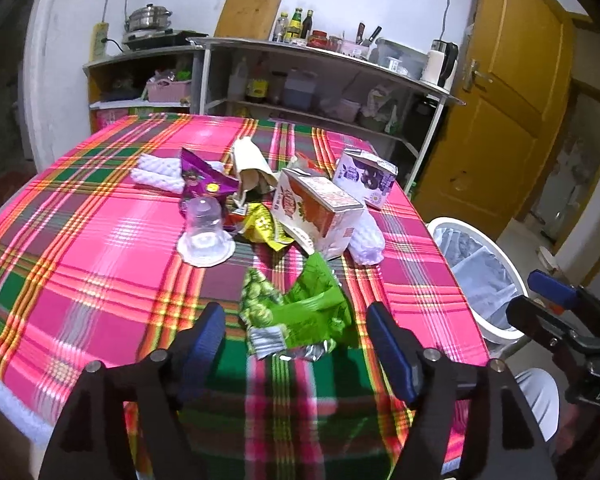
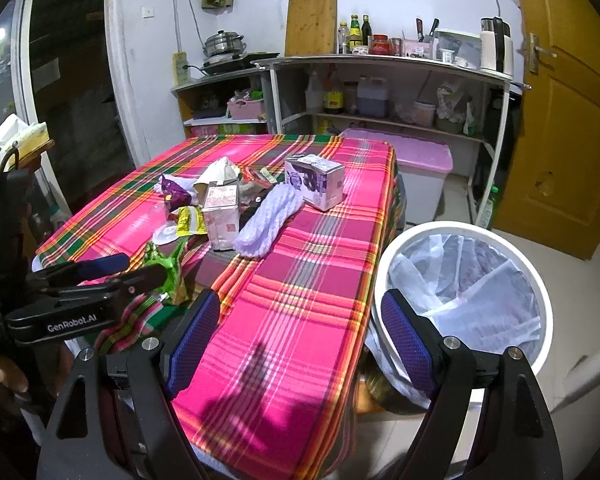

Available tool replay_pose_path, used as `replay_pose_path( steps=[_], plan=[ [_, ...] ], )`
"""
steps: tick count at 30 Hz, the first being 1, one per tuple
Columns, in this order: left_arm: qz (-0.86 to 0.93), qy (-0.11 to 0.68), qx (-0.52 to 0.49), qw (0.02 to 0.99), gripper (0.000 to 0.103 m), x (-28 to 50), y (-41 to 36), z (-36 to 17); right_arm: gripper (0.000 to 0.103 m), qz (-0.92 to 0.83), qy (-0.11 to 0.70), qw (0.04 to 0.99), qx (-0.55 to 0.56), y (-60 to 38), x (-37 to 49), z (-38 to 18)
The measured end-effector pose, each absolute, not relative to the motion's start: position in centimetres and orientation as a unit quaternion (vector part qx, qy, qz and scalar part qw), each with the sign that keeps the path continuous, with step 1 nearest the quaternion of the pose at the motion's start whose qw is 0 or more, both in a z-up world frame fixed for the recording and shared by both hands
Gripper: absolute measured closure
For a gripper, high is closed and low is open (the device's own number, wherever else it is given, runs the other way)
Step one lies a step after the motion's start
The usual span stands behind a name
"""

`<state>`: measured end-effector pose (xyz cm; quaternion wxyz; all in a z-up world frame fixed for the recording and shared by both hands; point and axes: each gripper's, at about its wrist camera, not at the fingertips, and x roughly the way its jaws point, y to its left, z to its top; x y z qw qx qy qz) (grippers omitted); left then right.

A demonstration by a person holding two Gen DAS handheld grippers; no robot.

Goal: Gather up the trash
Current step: 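Grasp the green snack bag with the left tool while the right tool grasps the white foam net sleeve, then carry the green bag with the left tool while the right tool carries the foam sleeve to the bin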

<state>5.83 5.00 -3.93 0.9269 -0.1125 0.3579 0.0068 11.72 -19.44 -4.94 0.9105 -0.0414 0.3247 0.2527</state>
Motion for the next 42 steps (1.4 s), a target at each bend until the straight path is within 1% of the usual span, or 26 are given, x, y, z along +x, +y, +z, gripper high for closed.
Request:
replay_pose_path(
  steps=[7,8,11,12,16,18,19,20,28,33,34,36,38,41,42],
  plan=[
    [0.014,0.38,-0.113,0.918,0.029,8.1,4.6,-5.0,0.02,0.259,0.334,0.906,-0.034,-18.8,13.5,-5.2],
    [0.018,0.384,-0.115,0.916,0.033,8.4,4.8,-5.2,0.02,0.262,0.337,0.904,-0.032,-18.6,13.8,-5.3],
    [0.021,0.388,-0.119,0.913,0.035,8.6,5.1,-5.7,0.02,0.273,0.347,0.897,-0.031,-17.6,14.8,-5.6],
    [0.022,0.388,-0.117,0.914,0.038,8.5,5.1,-5.8,0.02,0.276,0.35,0.895,-0.031,-17.3,15.2,-5.7],
    [0.017,0.382,-0.118,0.917,0.043,8.0,5.5,-5.7,0.02,0.285,0.373,0.883,-0.02,-15.9,16.8,-6.4],
    [0.016,0.379,-0.121,0.917,0.044,7.8,5.7,-5.6,0.027,0.287,0.383,0.878,-0.004,-15.5,17.8,-6.6],
    [0.015,0.379,-0.124,0.917,0.045,7.7,5.8,-5.6,0.035,0.287,0.389,0.875,0.004,-15.3,18.3,-6.8],
    [0.015,0.377,-0.127,0.917,0.045,7.6,6.1,-5.6,0.039,0.287,0.396,0.872,0.009,-15.0,18.9,-7.0],
    [0.012,0.369,-0.141,0.918,0.047,7.3,7.0,-5.3,0.053,0.3,0.436,0.847,0.047,-13.1,21.8,-8.2],
    [0.007,0.371,-0.145,0.917,0.047,7.4,7.4,-5.5,0.055,0.306,0.459,0.832,0.057,-12.0,22.9,-9.0],
    [0.007,0.372,-0.146,0.917,0.047,7.5,7.5,-5.6,0.057,0.308,0.465,0.828,0.063,-12.0,23.1,-9.2],
    [0.006,0.372,-0.147,0.917,0.047,7.4,7.6,-5.7,0.063,0.308,0.463,0.829,0.062,-12.0,23.2,-9.2],
    [0.007,0.372,-0.146,0.917,0.047,7.5,7.5,-5.7,0.076,0.317,0.463,0.825,0.062,-12.0,23.1,-9.1],
    [0.007,0.372,-0.146,0.917,0.047,7.4,7.5,-5.7,0.082,0.318,0.457,0.829,0.053,-12.0,22.4,-8.7],
    [0.007,0.371,-0.145,0.917,0.047,7.4,7.6,-5.7,0.082,0.319,0.456,0.829,0.051,-12.1,22.4,-8.6]
  ],
)
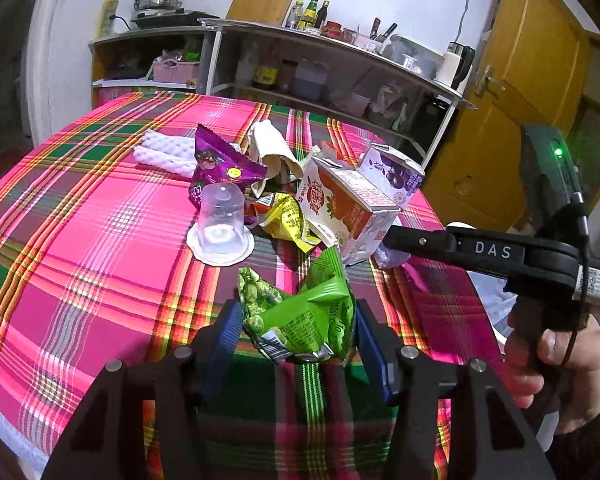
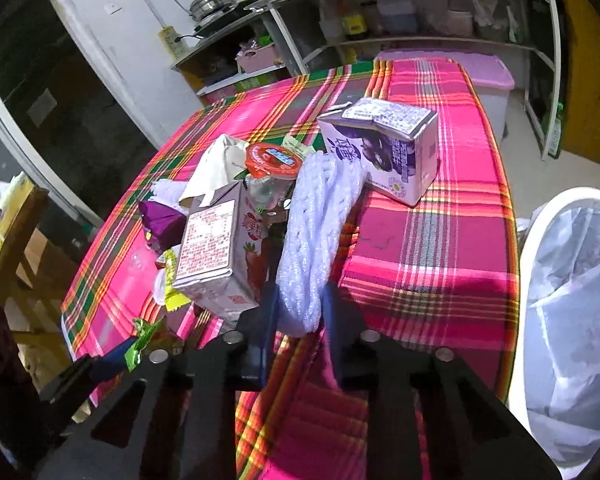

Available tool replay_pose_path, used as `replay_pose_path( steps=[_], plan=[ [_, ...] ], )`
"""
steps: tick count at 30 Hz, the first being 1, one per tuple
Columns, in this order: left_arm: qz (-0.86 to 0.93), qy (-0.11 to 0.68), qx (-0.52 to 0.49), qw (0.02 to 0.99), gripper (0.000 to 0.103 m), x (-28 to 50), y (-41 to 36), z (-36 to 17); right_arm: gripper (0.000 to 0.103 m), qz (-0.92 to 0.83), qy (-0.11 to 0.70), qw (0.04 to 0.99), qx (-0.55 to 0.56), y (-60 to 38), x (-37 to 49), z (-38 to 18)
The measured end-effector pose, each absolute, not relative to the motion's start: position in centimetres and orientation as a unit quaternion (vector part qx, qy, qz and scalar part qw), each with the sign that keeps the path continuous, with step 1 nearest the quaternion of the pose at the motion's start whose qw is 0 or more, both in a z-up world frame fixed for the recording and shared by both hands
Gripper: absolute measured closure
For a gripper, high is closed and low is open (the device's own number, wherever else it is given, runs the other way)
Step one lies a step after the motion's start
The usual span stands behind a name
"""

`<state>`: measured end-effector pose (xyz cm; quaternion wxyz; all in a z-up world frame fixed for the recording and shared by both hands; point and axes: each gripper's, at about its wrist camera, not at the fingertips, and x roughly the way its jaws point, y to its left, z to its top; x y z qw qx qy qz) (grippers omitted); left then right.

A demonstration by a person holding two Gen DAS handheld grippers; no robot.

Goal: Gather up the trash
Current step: 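Carry the green bag with the left tool while the right tool carries the foam sleeve to the bin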

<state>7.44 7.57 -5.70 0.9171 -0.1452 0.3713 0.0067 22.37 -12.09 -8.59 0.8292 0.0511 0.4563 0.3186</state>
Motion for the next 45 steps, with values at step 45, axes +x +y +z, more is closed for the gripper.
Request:
replay_pose_path(
  steps=[45],
  plan=[
    [-0.163,0.336,-0.033,0.927,0.047,10.3,-8.8,-0.3,0.089,0.19,0.414,0.878,0.144,-31.9,15.8,-6.9]
  ],
)
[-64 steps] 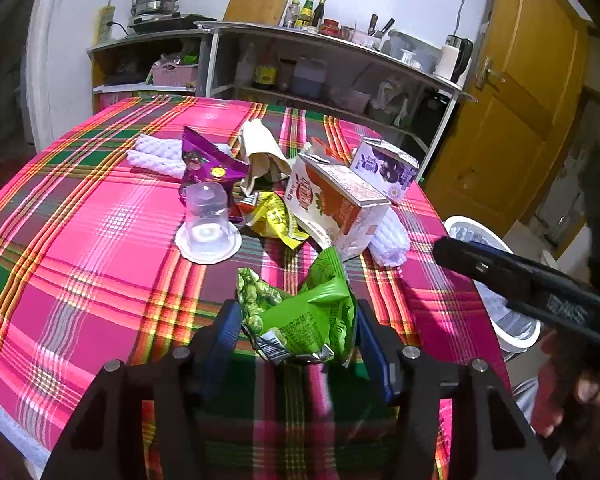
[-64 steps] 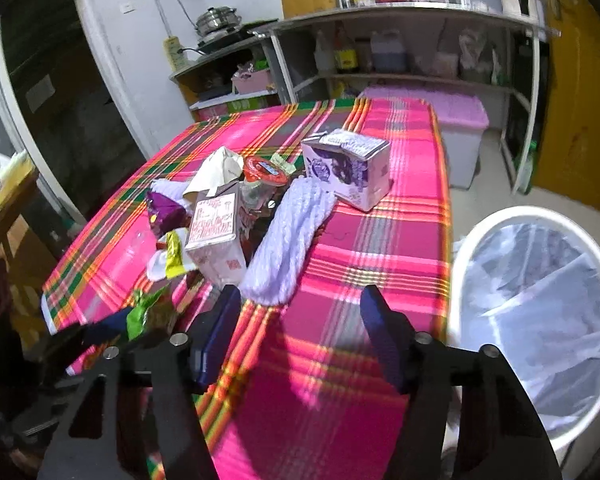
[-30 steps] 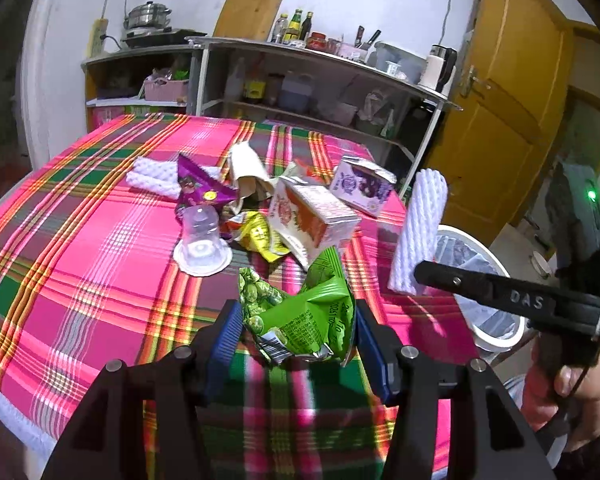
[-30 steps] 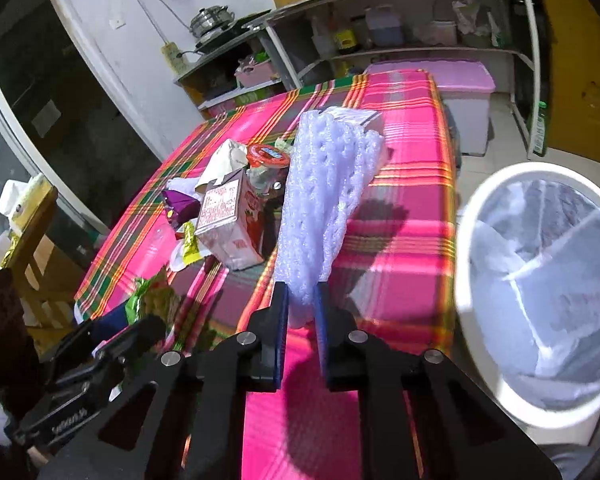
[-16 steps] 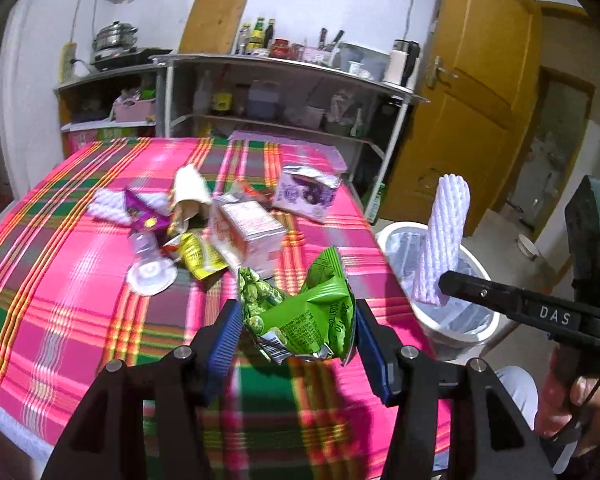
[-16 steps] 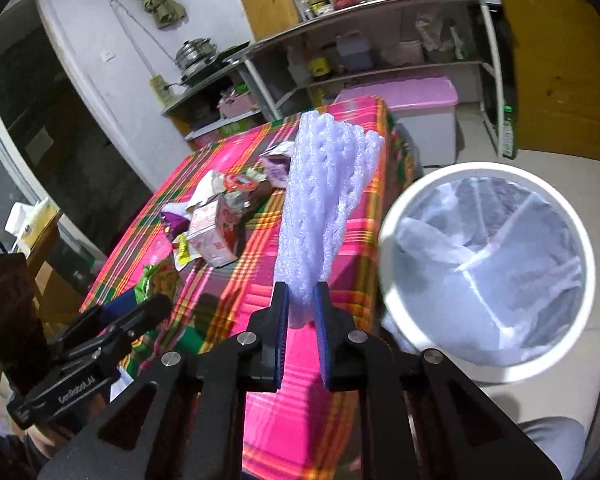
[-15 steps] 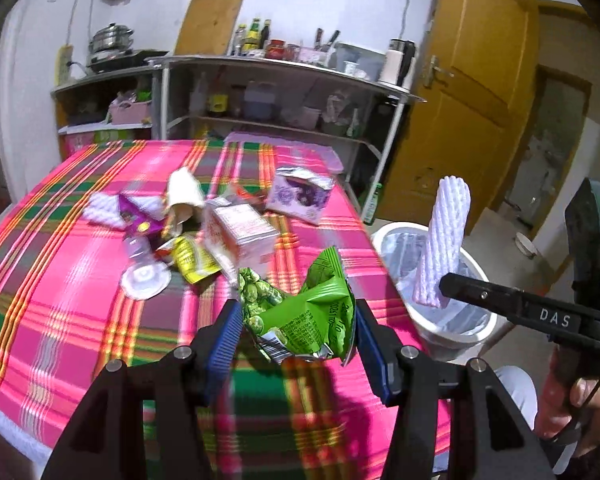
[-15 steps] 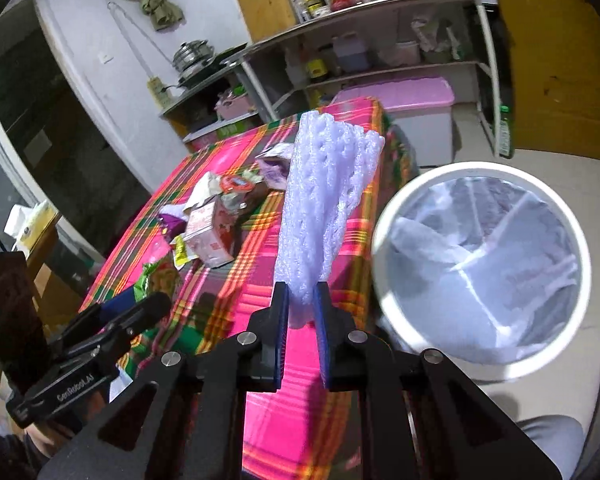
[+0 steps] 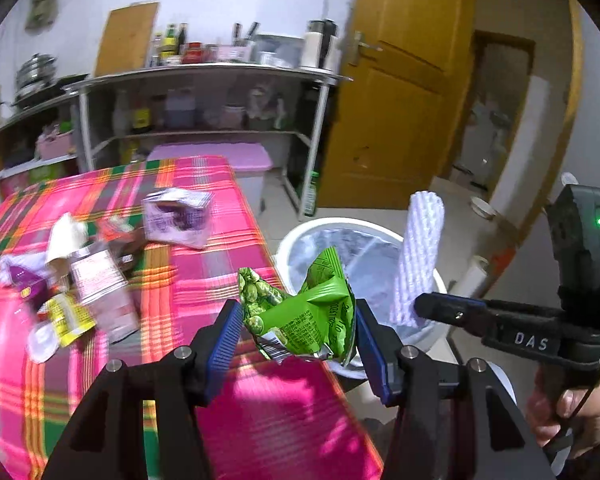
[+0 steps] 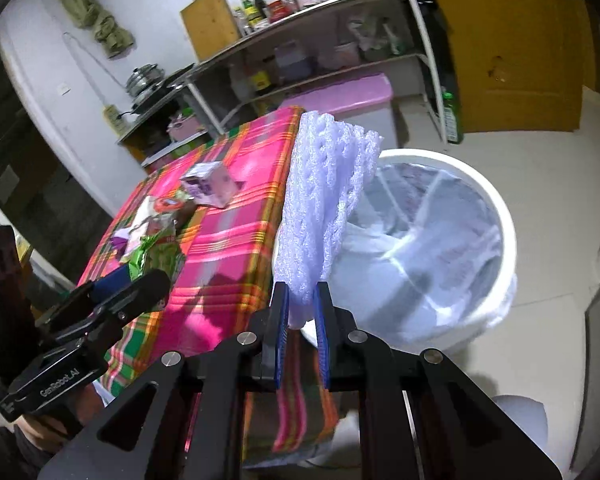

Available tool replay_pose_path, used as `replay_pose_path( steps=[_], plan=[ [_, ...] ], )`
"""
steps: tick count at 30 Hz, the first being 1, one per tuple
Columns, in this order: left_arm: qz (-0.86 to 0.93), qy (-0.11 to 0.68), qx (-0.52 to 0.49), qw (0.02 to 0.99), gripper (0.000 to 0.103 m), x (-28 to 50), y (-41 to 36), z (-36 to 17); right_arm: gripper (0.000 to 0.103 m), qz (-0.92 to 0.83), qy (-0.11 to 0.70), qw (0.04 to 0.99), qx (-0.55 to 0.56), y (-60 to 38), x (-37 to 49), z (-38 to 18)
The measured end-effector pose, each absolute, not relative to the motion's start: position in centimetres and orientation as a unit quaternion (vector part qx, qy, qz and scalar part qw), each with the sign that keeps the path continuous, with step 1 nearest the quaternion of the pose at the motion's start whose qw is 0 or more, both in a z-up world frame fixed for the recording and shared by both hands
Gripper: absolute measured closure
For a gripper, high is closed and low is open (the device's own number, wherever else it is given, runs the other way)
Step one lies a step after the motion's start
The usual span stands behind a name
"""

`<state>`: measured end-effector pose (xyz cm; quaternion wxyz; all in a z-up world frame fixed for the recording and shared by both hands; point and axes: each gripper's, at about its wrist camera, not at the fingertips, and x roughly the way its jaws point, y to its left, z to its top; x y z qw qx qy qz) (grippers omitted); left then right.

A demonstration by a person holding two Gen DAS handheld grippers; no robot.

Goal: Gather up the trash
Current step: 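Carry the green bag with the left tool while the right tool carries the foam sleeve to the bin, then open the right tool dropping the foam sleeve while the left tool drops the green bag into the bin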

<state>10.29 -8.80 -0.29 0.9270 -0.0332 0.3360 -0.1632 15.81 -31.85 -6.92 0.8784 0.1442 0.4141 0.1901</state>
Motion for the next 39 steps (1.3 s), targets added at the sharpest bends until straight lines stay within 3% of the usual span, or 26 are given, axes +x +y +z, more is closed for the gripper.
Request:
replay_pose_path(
  steps=[20,24,26,39],
  plan=[
    [-0.235,0.403,-0.004,0.885,0.045,17.5,-16.9,-4.6,0.089,0.129,0.484,0.852,0.155,-36.8,19.6,-12.3],
    [-0.235,0.425,-0.011,0.874,0.042,18.7,-17.2,-5.6,0.076,0.128,0.486,0.851,0.149,-36.9,19.9,-12.4],
    [-0.235,0.428,-0.018,0.873,0.039,18.8,-17.0,-5.7,0.06,0.128,0.484,0.853,0.149,-36.9,19.8,-12.3],
    [-0.235,0.411,-0.032,0.88,0.036,18.5,-16.4,-4.8,0.06,0.119,0.464,0.865,0.149,-37.1,18.9,-10.6]
  ],
)
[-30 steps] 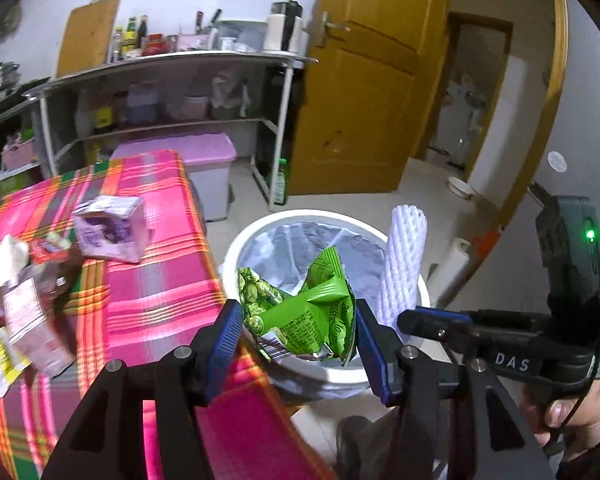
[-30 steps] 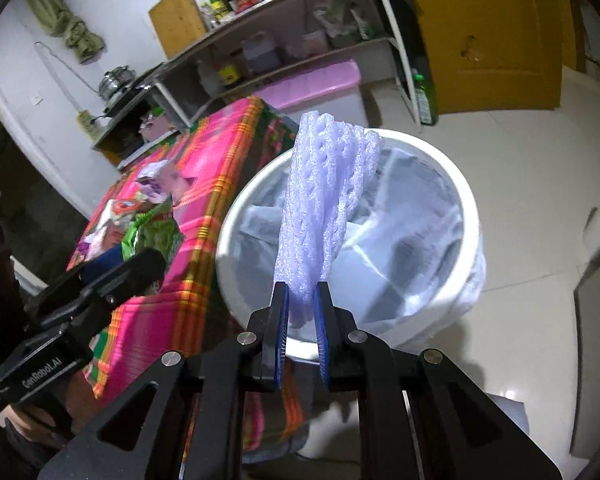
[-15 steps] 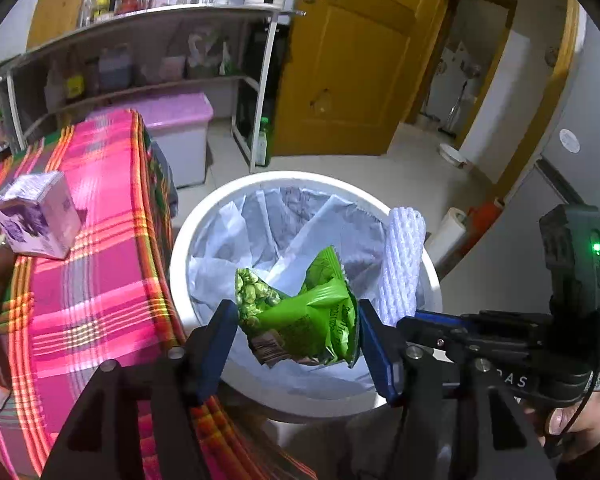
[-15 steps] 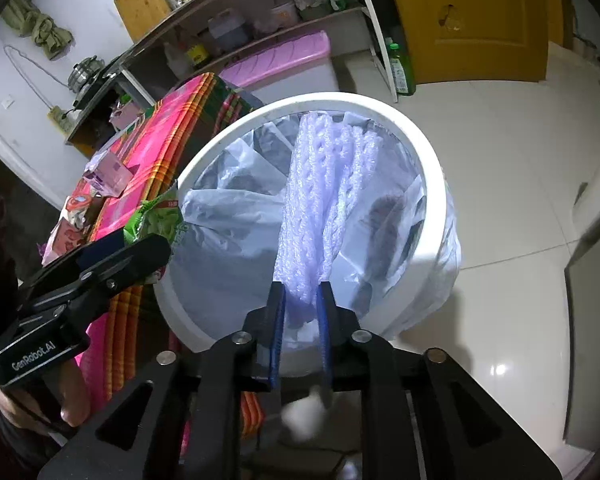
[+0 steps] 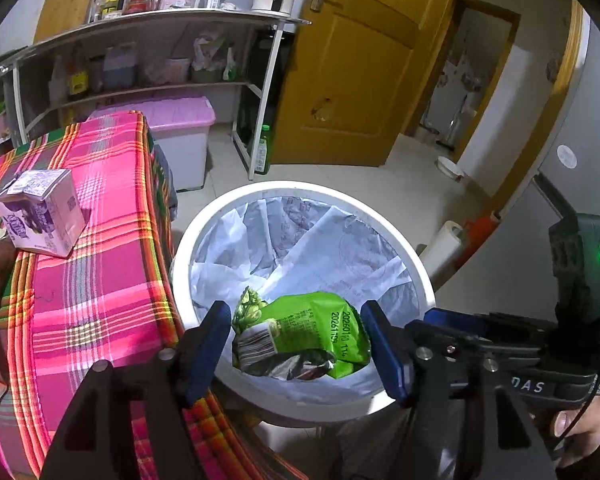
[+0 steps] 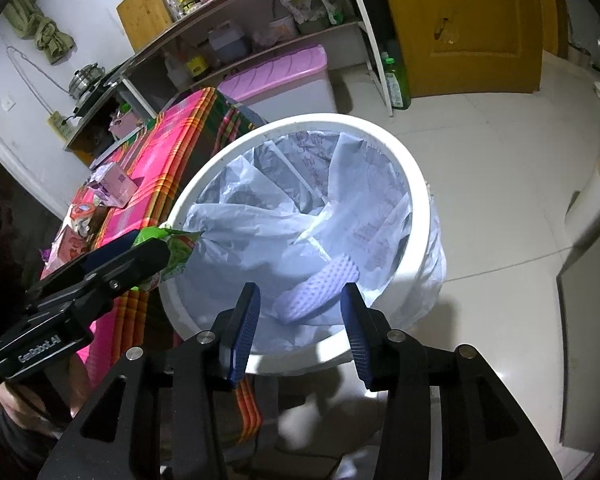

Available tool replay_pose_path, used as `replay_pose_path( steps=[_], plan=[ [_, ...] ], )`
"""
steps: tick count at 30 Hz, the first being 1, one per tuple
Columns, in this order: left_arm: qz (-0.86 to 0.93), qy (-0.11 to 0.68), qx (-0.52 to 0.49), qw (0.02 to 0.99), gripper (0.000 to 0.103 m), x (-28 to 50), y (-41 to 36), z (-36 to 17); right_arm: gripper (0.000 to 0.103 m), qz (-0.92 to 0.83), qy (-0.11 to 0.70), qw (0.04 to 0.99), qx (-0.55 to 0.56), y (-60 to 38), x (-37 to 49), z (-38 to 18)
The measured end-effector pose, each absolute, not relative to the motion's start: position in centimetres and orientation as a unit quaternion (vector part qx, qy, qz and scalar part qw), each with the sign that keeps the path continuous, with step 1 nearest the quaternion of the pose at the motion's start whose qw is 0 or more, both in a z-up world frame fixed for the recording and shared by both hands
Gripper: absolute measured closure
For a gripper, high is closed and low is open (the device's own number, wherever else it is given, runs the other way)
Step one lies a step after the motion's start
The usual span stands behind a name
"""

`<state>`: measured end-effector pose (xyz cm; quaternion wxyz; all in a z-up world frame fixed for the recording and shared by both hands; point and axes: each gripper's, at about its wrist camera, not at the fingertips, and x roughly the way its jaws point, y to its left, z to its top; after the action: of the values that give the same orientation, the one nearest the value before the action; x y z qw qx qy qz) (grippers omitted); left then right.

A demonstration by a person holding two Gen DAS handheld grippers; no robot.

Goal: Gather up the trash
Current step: 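Open the right tool dropping the foam sleeve while the left tool drops the green bag into the bin, then move both open tools back over the table toward the cup and carton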

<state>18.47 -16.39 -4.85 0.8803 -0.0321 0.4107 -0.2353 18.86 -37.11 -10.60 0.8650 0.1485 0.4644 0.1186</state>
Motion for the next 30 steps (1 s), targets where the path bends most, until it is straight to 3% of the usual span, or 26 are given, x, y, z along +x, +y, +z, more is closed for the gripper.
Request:
replay_pose_path(
  steps=[3,7,27,30],
  plan=[
    [-0.236,0.406,-0.038,0.882,0.034,18.3,-16.1,-4.7,0.06,0.119,0.46,0.867,0.148,-37.0,18.5,-10.1],
    [-0.234,0.402,-0.045,0.884,0.023,18.1,-15.8,-4.5,0.06,0.12,0.455,0.87,0.147,-36.9,18.1,-9.6],
    [-0.164,0.355,-0.074,0.918,0.024,11.7,-8.4,-1.3,0.06,0.21,0.392,0.889,0.109,-31.0,15.0,-5.0],
    [-0.144,0.349,-0.075,0.923,0.03,10.6,-6.4,-1.0,0.06,0.229,0.39,0.887,0.098,-29.3,14.7,-4.6]
  ],
)
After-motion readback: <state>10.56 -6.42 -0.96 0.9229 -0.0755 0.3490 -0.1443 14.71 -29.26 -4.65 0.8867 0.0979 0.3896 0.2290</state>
